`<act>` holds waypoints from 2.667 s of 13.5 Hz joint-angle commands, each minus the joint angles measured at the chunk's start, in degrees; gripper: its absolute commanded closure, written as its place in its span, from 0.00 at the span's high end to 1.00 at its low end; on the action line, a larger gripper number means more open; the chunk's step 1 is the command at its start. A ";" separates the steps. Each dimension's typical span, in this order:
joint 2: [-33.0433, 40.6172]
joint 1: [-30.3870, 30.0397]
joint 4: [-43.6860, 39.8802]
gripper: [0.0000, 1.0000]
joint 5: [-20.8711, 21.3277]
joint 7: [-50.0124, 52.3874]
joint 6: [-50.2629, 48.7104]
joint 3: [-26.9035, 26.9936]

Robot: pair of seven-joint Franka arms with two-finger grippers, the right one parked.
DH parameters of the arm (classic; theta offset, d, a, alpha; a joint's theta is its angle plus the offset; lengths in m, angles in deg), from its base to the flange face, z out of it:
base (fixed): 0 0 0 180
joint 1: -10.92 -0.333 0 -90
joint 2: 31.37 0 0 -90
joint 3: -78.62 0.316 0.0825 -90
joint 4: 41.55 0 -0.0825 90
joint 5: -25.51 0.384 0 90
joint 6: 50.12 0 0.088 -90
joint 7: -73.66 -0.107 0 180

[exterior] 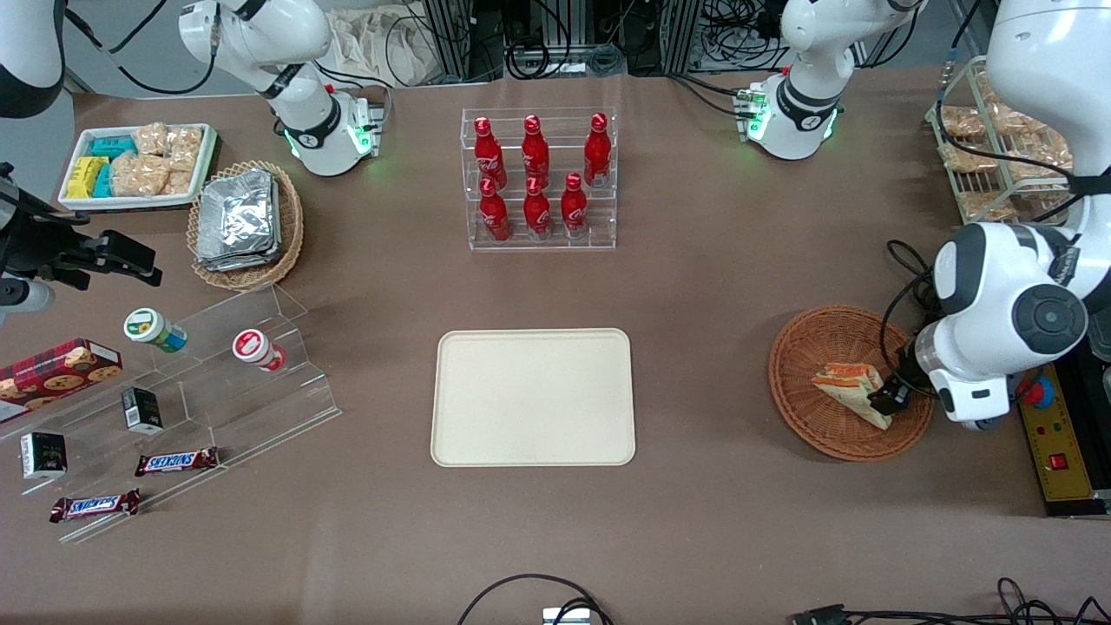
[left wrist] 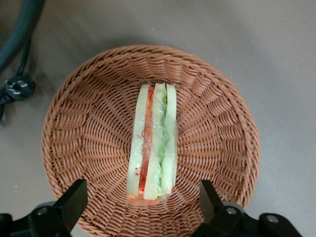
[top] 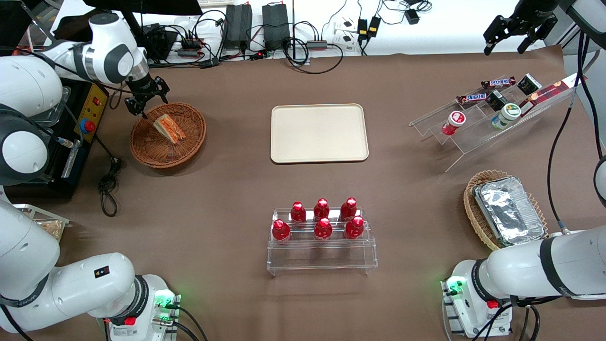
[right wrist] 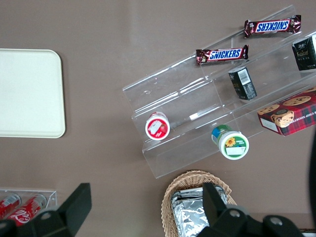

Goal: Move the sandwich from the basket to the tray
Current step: 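Lower the left gripper over the sandwich in the wicker basket, then close the left gripper on the sandwich and lift it, then carry the sandwich with the left gripper over the cream tray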

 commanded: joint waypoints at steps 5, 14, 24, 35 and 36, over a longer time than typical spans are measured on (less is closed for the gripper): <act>-0.47 -0.63 4.10 1.00 -0.29 0.32 3.81 -0.08; -3.19 -0.54 5.26 0.54 0.76 0.76 9.97 0.09; -3.11 3.75 -13.17 0.00 0.33 -8.45 -13.46 -0.78; -17.33 33.11 -29.81 0.00 -0.29 -12.33 -13.06 -2.10; -18.56 34.17 -29.55 0.00 -0.29 -13.99 -10.79 -2.10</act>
